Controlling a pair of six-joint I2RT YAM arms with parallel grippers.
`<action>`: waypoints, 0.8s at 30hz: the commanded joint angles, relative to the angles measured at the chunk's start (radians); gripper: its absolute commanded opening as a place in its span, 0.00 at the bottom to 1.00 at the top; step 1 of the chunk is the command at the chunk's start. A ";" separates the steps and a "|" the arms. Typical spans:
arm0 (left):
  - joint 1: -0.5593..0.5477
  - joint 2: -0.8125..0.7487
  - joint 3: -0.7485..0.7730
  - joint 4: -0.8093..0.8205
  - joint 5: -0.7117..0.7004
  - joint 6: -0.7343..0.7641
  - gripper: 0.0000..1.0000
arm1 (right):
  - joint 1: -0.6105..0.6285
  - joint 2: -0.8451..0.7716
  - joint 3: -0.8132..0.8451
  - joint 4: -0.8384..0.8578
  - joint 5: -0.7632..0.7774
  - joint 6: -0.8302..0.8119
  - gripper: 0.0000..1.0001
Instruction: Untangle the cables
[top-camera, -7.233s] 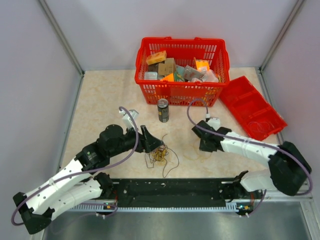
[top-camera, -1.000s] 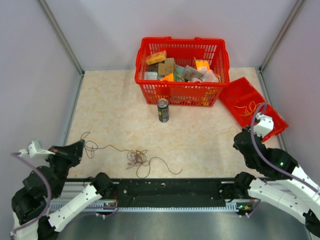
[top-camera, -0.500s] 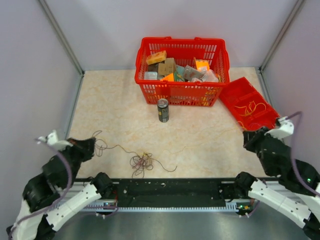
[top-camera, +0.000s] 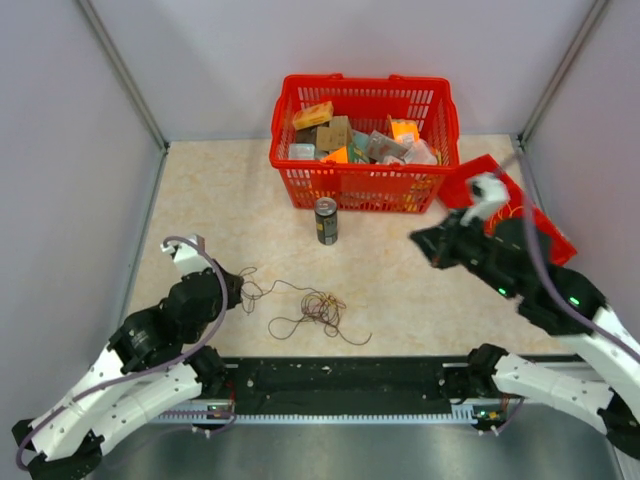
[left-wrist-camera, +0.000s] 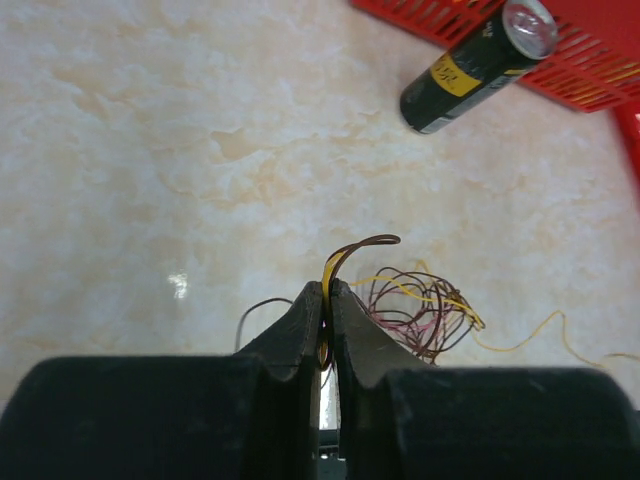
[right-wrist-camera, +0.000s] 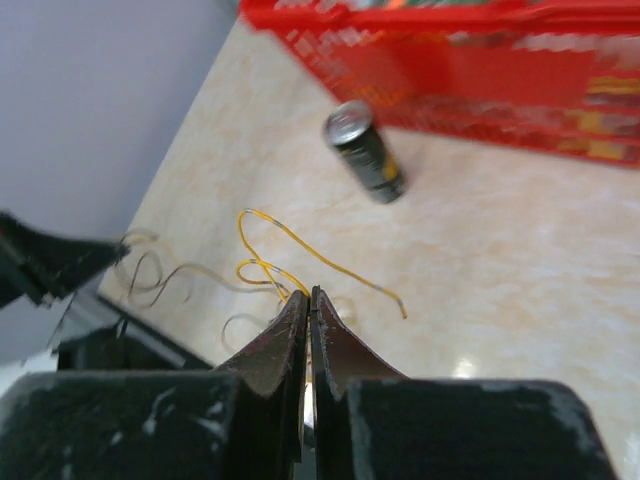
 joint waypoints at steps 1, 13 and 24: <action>0.000 -0.028 -0.011 0.097 0.048 -0.030 0.07 | -0.004 0.309 0.046 0.235 -0.590 -0.066 0.00; -0.001 -0.111 0.025 0.136 0.177 -0.044 0.00 | 0.045 0.508 -0.156 0.203 -0.236 -0.077 0.04; 0.000 -0.094 0.083 0.153 0.240 -0.039 0.00 | 0.136 0.494 -0.122 0.132 -0.105 -0.237 0.67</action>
